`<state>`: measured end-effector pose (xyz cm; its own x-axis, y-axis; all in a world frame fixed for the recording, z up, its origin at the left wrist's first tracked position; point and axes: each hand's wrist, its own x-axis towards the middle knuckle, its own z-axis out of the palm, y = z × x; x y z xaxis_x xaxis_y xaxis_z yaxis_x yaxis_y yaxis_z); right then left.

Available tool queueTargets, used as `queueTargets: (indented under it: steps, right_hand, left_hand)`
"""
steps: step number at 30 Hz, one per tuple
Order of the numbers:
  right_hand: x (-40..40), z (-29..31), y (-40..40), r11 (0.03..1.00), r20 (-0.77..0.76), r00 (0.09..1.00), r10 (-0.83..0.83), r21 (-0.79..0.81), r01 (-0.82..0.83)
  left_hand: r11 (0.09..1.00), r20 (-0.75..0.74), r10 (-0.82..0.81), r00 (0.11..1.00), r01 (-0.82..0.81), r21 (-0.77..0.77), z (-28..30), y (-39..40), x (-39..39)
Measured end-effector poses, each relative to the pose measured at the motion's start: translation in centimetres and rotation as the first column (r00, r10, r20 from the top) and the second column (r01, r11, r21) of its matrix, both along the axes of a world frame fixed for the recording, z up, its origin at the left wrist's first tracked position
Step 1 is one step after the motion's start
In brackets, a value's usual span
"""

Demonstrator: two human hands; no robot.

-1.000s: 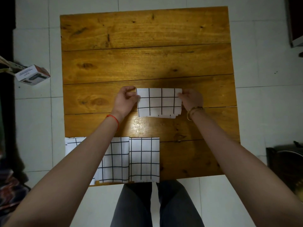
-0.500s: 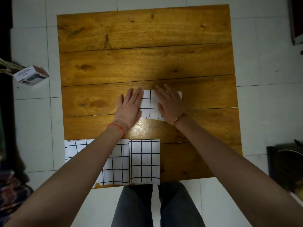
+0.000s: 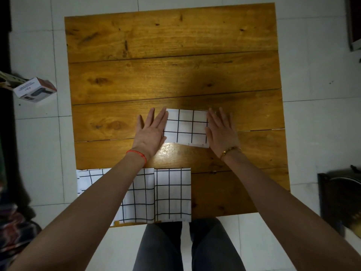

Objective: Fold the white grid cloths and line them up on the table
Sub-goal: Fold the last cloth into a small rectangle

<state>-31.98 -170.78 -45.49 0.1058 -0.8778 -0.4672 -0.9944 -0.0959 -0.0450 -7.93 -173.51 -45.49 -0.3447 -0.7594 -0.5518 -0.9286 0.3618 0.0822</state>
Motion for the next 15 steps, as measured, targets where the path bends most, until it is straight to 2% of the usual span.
queueTargets:
  steps: [4,6,10,13,15]
  right_hand:
    - [-0.5,0.2,0.4,0.998,-0.007,0.998,-0.059,-0.020,0.058]
    - [0.2,0.3,0.5,0.997,0.038,0.997,-0.067,-0.032,0.069]
    - [2.6,0.6,2.1,0.995,0.145,0.985,0.088,-0.067,-0.079]
    - [4.8,0.3,3.8,0.979,0.215,0.956,0.202,-0.066,-0.192]
    - [5.5,-0.1,4.8,0.976,0.242,0.945,0.219,-0.048,-0.213]
  left_hand:
    - [1.000,-0.008,0.010,1.000,-0.010,-0.001,0.1,0.2,-0.1]
    - [0.998,-0.086,0.038,0.996,-0.042,-0.053,0.3,0.6,0.0]
    - [0.970,-0.292,-0.038,0.956,-0.034,-0.240,0.9,3.0,0.3]
    - [0.964,-0.311,-0.064,0.948,-0.022,-0.265,1.1,5.3,0.4]
    - [0.967,-0.276,-0.052,0.960,-0.020,-0.253,0.9,6.4,0.5]
